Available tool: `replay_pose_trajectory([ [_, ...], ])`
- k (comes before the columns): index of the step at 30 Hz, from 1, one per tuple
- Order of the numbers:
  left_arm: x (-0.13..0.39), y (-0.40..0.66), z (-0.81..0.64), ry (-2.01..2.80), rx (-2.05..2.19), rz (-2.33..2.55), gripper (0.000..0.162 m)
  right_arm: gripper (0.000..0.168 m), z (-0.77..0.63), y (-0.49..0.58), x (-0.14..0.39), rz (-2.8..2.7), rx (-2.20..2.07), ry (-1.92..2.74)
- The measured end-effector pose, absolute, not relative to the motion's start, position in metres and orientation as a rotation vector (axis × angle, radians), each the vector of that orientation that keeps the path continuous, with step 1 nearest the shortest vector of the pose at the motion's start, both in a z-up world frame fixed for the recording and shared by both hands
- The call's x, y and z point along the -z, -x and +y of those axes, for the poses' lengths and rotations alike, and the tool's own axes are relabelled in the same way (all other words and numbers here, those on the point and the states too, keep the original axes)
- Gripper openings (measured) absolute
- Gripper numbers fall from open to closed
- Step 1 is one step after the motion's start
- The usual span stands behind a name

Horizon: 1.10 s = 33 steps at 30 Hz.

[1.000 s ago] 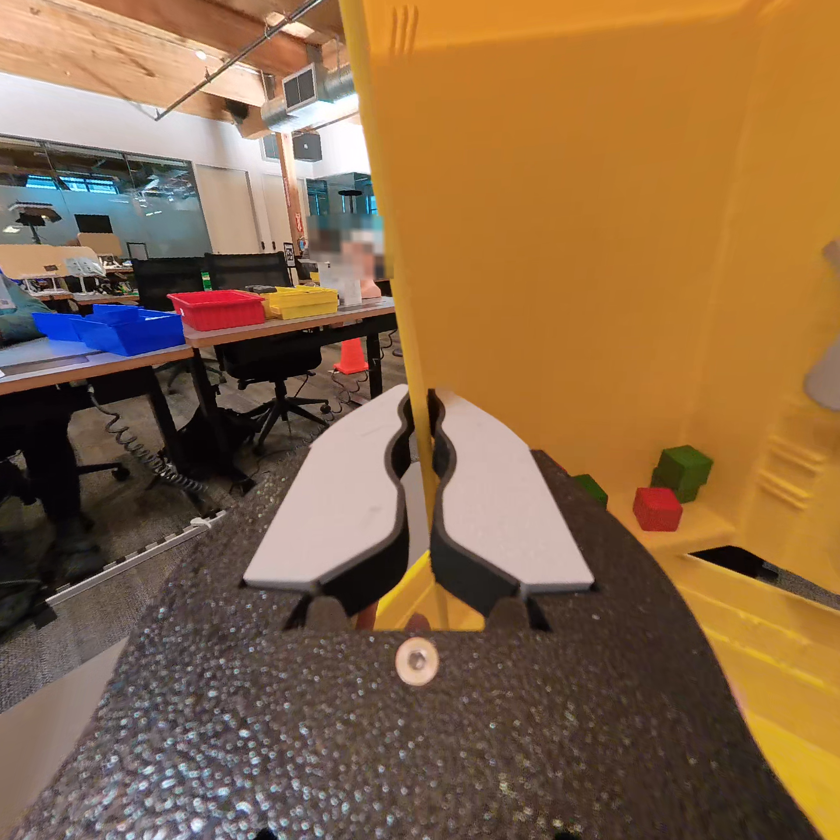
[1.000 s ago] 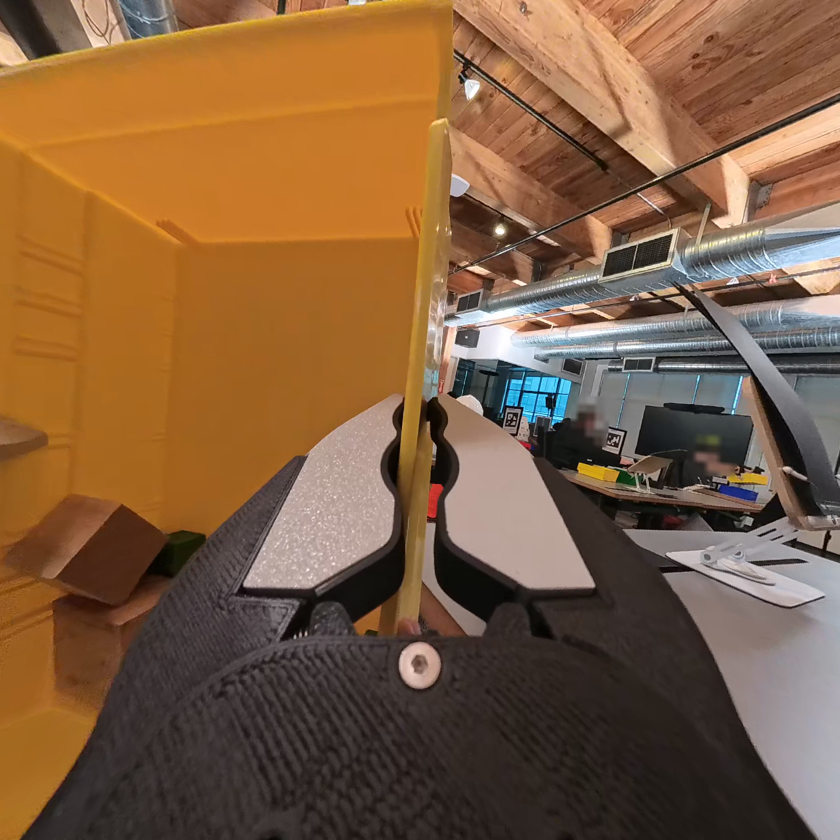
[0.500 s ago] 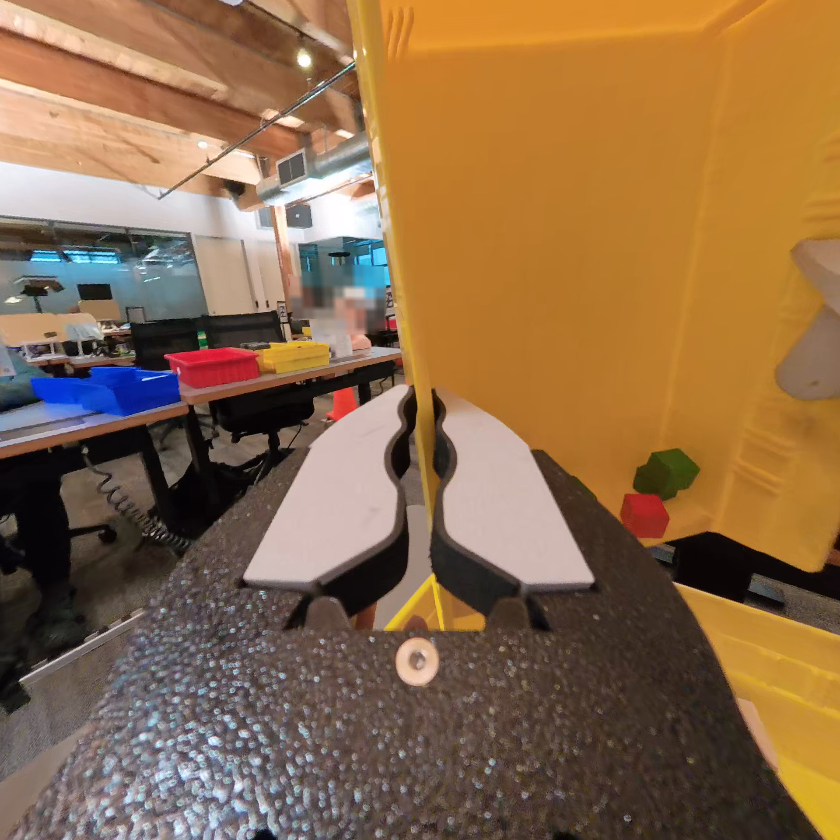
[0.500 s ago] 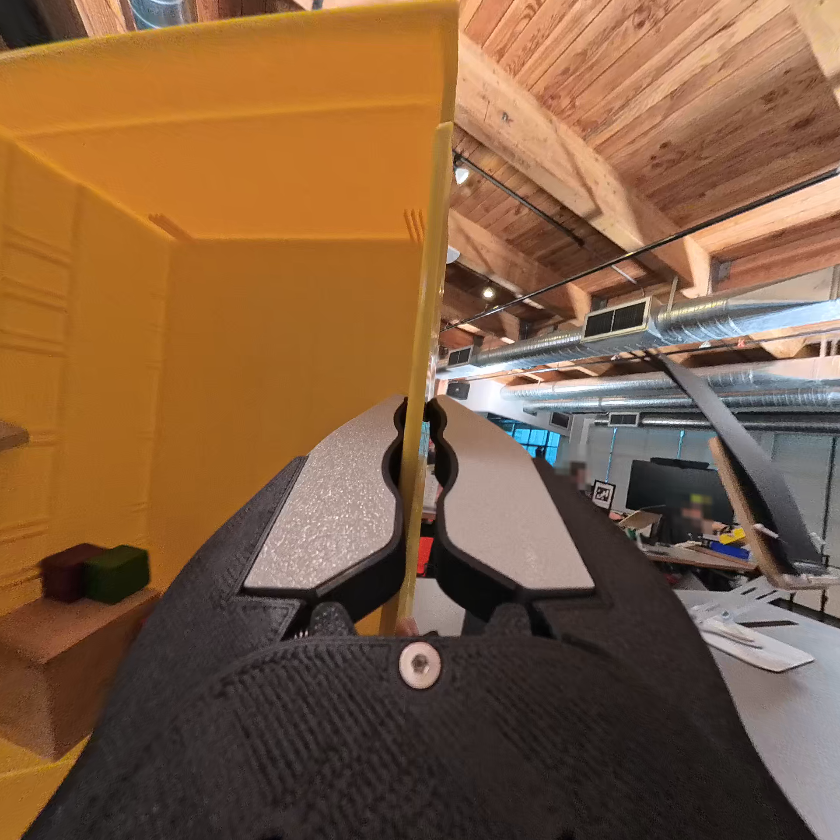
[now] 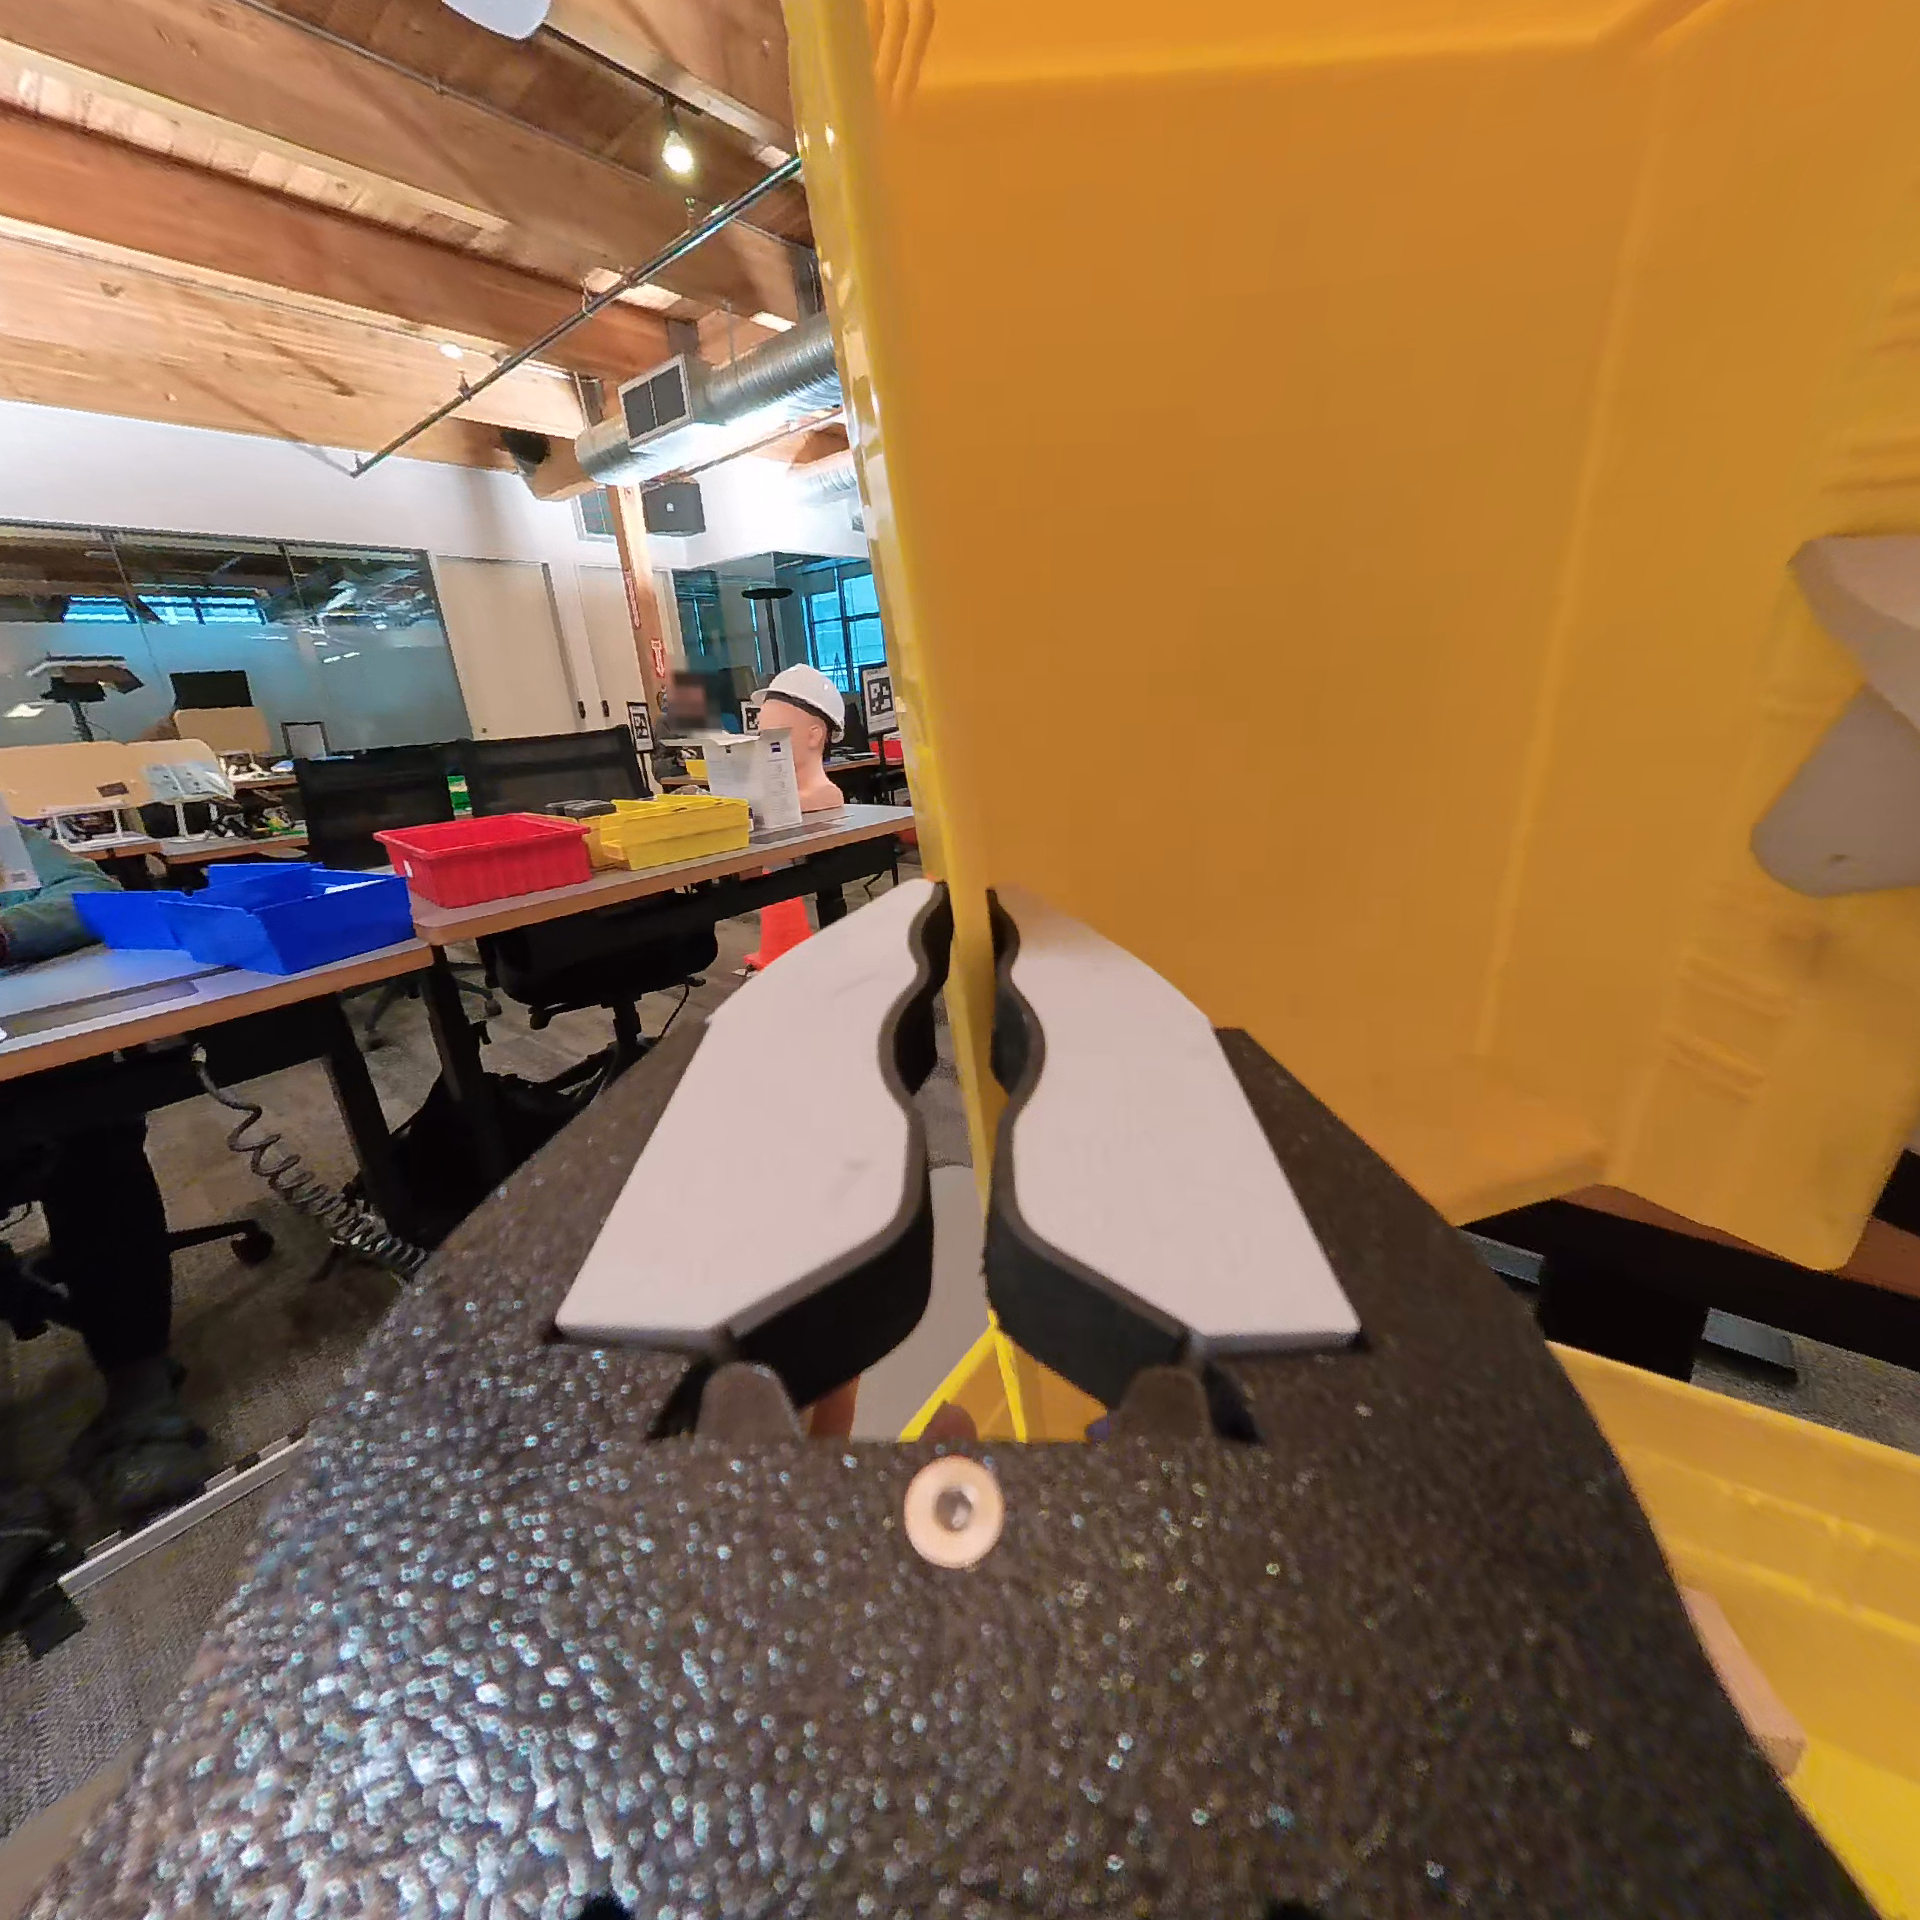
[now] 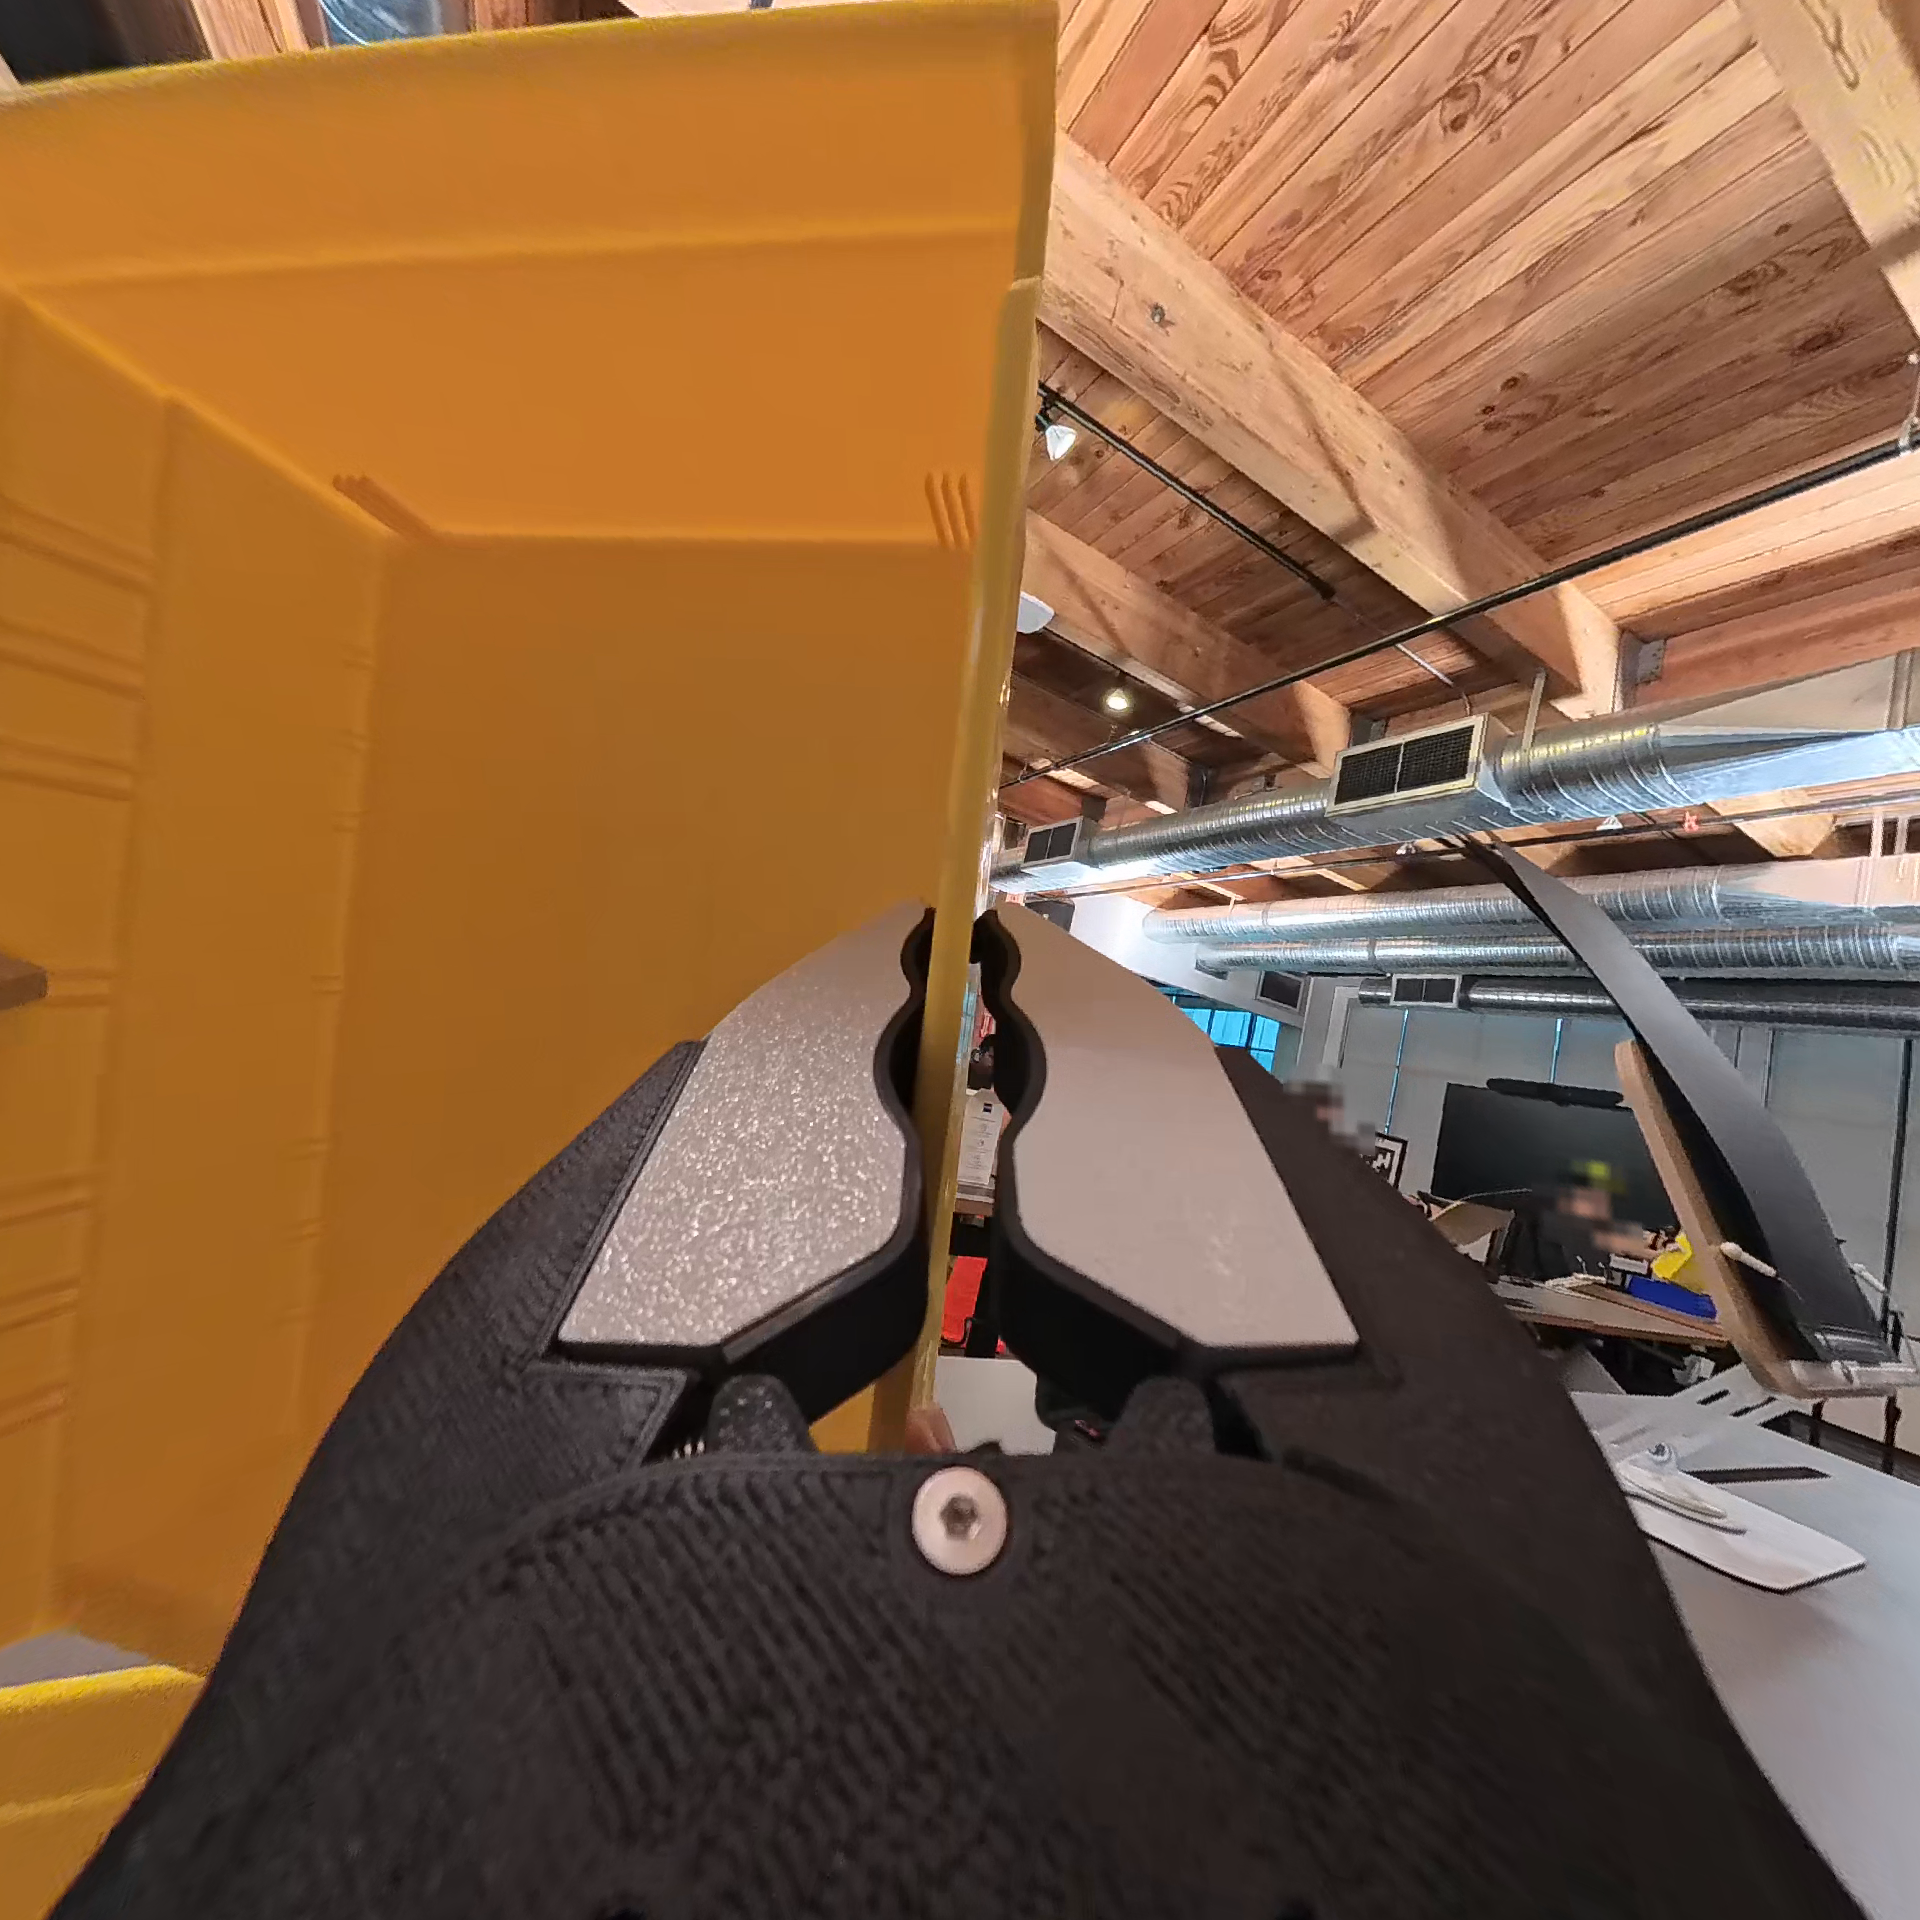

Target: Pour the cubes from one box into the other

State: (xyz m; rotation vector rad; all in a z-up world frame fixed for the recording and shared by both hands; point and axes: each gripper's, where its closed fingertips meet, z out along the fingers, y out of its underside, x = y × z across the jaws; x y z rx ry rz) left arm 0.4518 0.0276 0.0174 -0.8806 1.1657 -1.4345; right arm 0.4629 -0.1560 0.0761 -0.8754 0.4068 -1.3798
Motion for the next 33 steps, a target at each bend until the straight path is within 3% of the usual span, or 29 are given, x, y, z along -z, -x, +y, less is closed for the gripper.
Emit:
replay_pose_trajectory([
  [9, -0.019, -0.438, 0.031, 0.870, 1.409, 1.184, 0.005, 0.008, -0.151, -0.452, -0.081, 0.373, 1.366, 0.899],
  [18, -0.078, -0.349, 0.074, 1.041, 1.149, 1.235, 0.004, 0.010, -0.105, -0.391, -0.115, 0.499, 1.155, 1.097],
  [25, -0.088, -0.217, 0.164, 1.165, 0.789, 1.204, 0.004, 0.009, 0.007, -0.310, -0.067, 0.664, 0.787, 1.213],
  [33, -0.023, -0.035, 0.313, 1.500, 0.428, 1.150, 0.004, 0.013, 0.198, -0.171, 0.004, 0.508, 0.362, 1.463],
])
